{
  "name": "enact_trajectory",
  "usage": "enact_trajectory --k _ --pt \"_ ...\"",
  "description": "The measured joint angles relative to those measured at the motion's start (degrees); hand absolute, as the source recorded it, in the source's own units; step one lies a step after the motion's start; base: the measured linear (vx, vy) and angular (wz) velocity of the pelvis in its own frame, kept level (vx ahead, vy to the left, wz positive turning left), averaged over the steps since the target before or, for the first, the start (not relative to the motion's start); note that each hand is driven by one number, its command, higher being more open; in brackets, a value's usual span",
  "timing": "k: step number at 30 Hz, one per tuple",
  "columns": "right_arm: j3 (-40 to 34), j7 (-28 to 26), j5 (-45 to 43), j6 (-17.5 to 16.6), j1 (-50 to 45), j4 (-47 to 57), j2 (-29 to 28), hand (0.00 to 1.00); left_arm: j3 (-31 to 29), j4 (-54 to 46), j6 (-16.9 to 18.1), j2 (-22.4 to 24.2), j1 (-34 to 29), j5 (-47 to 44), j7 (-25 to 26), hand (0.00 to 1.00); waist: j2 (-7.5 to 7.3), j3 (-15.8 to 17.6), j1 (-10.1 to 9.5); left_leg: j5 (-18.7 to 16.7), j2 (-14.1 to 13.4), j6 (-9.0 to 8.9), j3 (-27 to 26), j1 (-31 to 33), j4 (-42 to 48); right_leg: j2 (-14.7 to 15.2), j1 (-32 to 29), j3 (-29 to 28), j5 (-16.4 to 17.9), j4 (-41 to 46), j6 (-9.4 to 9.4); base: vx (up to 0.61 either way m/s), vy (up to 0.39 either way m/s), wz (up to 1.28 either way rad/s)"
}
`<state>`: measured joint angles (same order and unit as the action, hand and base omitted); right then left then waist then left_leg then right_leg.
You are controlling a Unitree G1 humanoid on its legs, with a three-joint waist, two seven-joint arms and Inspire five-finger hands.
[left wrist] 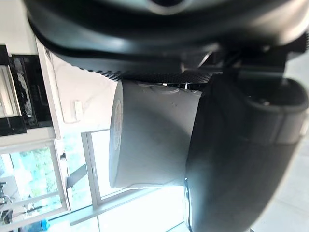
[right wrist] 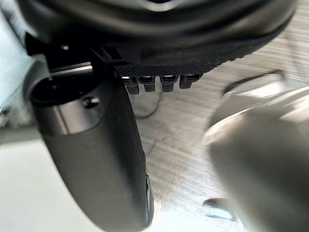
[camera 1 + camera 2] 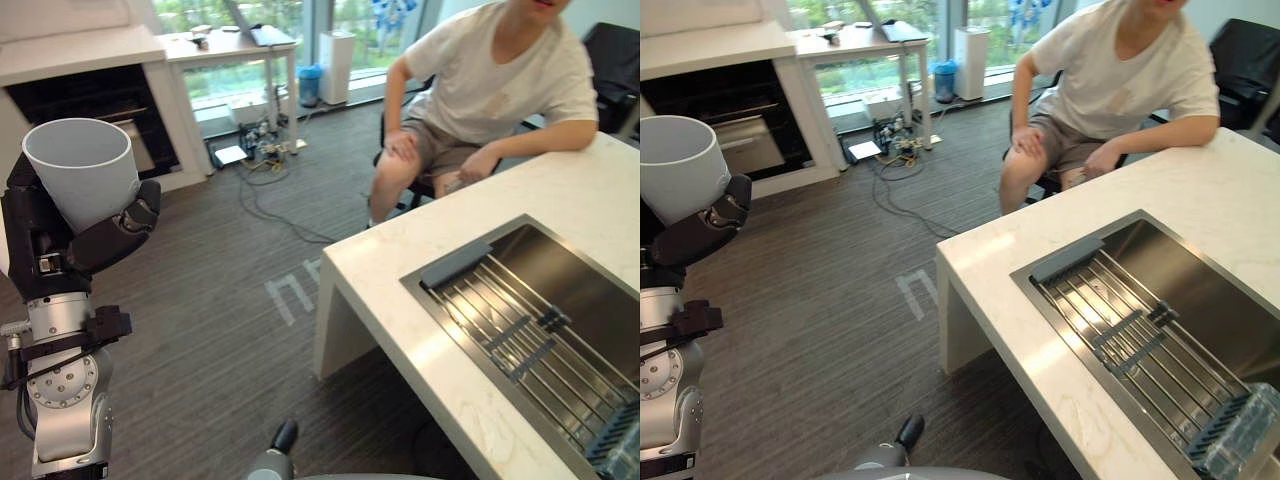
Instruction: Walk over to the sink, pick up the cup, carry it to the dishwasher, place the cup inside the dishwasher, then close the dishwasher door
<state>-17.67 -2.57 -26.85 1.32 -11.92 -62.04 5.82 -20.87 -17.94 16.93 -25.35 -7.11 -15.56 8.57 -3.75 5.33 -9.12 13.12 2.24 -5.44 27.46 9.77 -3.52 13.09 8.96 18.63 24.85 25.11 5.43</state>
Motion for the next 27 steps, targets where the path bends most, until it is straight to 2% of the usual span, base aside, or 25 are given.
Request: enact_trajectory --k 1,2,3,4,5,6,8,9,10,12,13,14,15,16,18,19,20,22,23,25,27 --pt "0.3 -0.09 0.01 0.27 0.48 0.0 -0.01 1.0 0.09 -0.58 -0.17 0.46 -0.18 0.01 -0.19 0.0 0.3 0.48 -0.01 0.18 0.12 0.96 -0.16 0.24 -0.18 0.01 0.44 1.06 1.22 -0.07 0.28 -0.21 -0.195 1.19" --pt "2.3 -0.29 0.0 2.02 1.48 0.45 1.19 1.0 1.37 -1.1 -0.43 2.56 0.39 0.46 -1.02 0.0 2.6 2.52 1.82 0.49 -0.56 4.28 -3.82 1.69 1.7 -1.3 3.34 5.88 1.78 -0.08 1.66 -0.21 -0.14 1.37" --pt "2.44 -0.35 -0.01 2.76 1.66 0.53 1.56 1.0 2.11 -1.22 -0.63 3.17 0.58 1.05 -1.79 0.0 3.56 3.08 2.63 -0.22 -1.31 6.34 -7.05 2.53 2.72 -1.92 4.73 8.53 1.78 -0.38 1.65 -0.26 -0.135 2.13" --pt "2.41 0.53 -0.18 3.39 1.36 0.43 1.59 1.0 3.72 -1.6 -0.69 4.15 0.71 1.4 -3.2 0.0 4.85 3.95 3.64 -3.79 -2.57 10.59 -13.89 4.36 4.96 -3.0 7.36 13.67 1.65 -1.25 1.59 -0.18 -0.056 1.81" --pt "2.41 0.7 -0.26 3.79 1.11 0.31 1.56 1.0 4.27 -1.67 -0.69 4.77 0.73 1.94 -3.77 0.0 5.32 4.4 3.96 -6.55 -3.25 12.83 -17.7 5.4 6.39 -3.45 8.57 16.13 1.37 -1.81 1.46 -0.21 -0.041 2.08" --pt "1.83 1.1 -1.36 4.97 0.92 -0.34 1.66 1.0 4.7 -1.77 -0.67 5.99 0.72 2.39 -4.73 0.0 5.84 5.24 4.17 -10.03 -5.58 13.93 -26.79 7.09 8.7 -3.86 10.21 20.22 1.02 -2.37 1.2 -0.18 0.025 1.7" --pt "-0.77 1.77 -3.6 6.45 0.52 -1.48 1.7 1.0 4.54 -2.13 -0.51 6.86 0.73 2.64 -5.64 0.0 6.37 5.33 4.22 -10.43 -8.44 13.35 -42.66 7.84 12.81 -3.15 11.62 26.91 1.49 -2.29 0.38 -0.12 0.084 1.74" --pt "-1.3 1.93 -3.51 6.35 -0.01 -1.63 1.68 1.0 4.21 -2.82 -0.52 7.17 0.74 2.79 -5.67 0.0 6.03 5.38 4.41 -10.1 -8.42 12.85 -45.75 7.58 13.32 -2.4 11.56 29.1 1.5 -2.32 0.39 -0.01 0.08 1.3" --pt "-1.75 1.97 -3.43 6.6 -0.04 -1.72 1.83 1.0 4.14 -3.13 -0.56 7.4 0.74 2.94 -5.53 0.0 5.94 5.53 4.48 -10.07 -8.32 12.67 -46.43 7.35 13.74 -2.03 11.37 29.59 1.49 -2.32 0.38 0.04 0.071 0.98" --pt "-1.8 1.93 -2.86 7.95 -0.05 -1.9 2.13 1.0 4.38 -4.24 -1.95 7.52 1.2 3.22 -5.07 0.0 5.45 5.78 5.05 -9.95 -7.71 12.86 -50.87 6.12 13.86 -0.47 11.32 30.43 1.48 -2.15 0.36 0.09 0.089 0.6" --pt "-1.56 1.85 -2.3 8.36 -0.02 -1.45 2.14 1.0 4.66 -4.88 -2.59 7.51 1.19 3.31 -5.38 0.0 5.89 5.52 4.9 -7.71 -6.83 13.07 -53.01 4.85 12.62 0.08 11.77 30.48 1.55 -2.09 0.67 0.11 0.101 0.29" --pt "-1.23 1.73 -2.24 8.52 -0.1 -1.17 2.1 1.0 4.74 -5.12 -2.86 7.43 1.17 3.31 -5.64 0.0 5.94 5.3 4.82 -5.05 -6.38 13.63 -53.44 4.26 11.5 -0.27 11.91 29.87 1.68 -2.21 0.98 0.12 0.106 0.36" --pt "-0.08 1.29 -2.15 8.66 -0.77 -0.6 1.9 1.0 5.09 -5.23 -3.17 7.41 1.19 3.27 -6.26 0.0 5.3 4.19 5.5 0.11 -5.29 15.01 -53.39 4.19 9.83 -0.65 12.29 29.19 1.33 -2.97 2.41 0.17 0.098 0.6" --pt "0.19 0.74 -1.93 8.62 -0.76 0.25 0.93 1.0 5.74 -5.21 -3.62 7.41 1.43 3.24 -6.56 0.0 4.27 3.59 6.0 -0.2 -3.22 15.16 -53.05 4.1 8.51 -0.34 12.84 28.78 0.3 -4.82 3.76 0.2 0.098 0.64" --pt "0.51 0.63 -0.16 8.53 -0.1 0.66 0.41 1.0 6.0 -5.17 -4.17 7.41 1.25 3.2 -7.25 0.0 3.14 3.54 5.44 -0.1 -0.87 15.9 -52.87 4.14 6.74 -0.27 13.08 27.4 -1.24 -7.42 4.42 0.21 0.087 0.41" --pt "0.54 0.48 0.07 8.48 0.14 0.75 0.45 1.0 6.0 -5.11 -4.28 7.42 1.05 3.15 -7.3 0.0 3.06 3.57 5.28 -0.06 -0.3 16.09 -52.72 4.11 6.23 -0.27 13.1 27.04 -1.87 -8.05 4.32 0.25 0.098 0.37" --pt "0.69 0.21 0.31 8.29 0.55 1.3 0.44 1.0 6.0 -5.03 -4.47 7.52 0.79 3.05 -7.37 0.0 3.06 3.59 5.24 0.17 0.74 16.73 -51.72 4.02 5.38 -0.3 13.12 26.5 -3.02 -8.47 3.14 0.2 0.072 0.3" --pt "1.14 0.05 1.69 8.13 1.17 1.29 0.56 1.0 6.16 -5.02 -4.46 7.93 0.61 2.1 -7.4 0.0 3.24 3.7 5.29 0.26 1.19 16.67 -50.94 3.29 4.83 -0.38 13.21 24.72 -3.5 -8.22 1.88 0.11 0.05 0.23" --pt "2.44 -0.57 2.44 7.96 1.61 1.88 0.81 1.0 6.27 -4.78 -4.45 8.6 0.16 0.94 -7.27 0.0 3.64 3.95 5.34 0.03 1.25 16.51 -50.52 1.66 3.67 -2.13 13.25 22.46 -3.02 -10.12 1.03 -0.01 0.023 0.09" --pt "3.21 -1.51 3.77 7.55 1.64 2.72 0.94 1.0 6.88 -4.75 -4.43 9.28 -0.65 0.82 -7.16 0.0 4.37 3.92 5.41 0.05 1.29 16.43 -50.1 0.73 3.13 -3.58 13.99 21.67 -2.72 -11.94 0.42 -0.09 0.016 0.12" --pt "4.66 -2.41 5.49 6.91 2.23 3.16 1.75 1.0 8.19 -4.77 -4.36 10.71 -1.42 0.84 -7.44 0.0 6.01 4.32 5.99 -0.42 1.02 15.83 -50.92 1.02 3.79 -5.77 14.83 20.96 -2.36 -14.4 0.77 -0.13 0.037 0.51"
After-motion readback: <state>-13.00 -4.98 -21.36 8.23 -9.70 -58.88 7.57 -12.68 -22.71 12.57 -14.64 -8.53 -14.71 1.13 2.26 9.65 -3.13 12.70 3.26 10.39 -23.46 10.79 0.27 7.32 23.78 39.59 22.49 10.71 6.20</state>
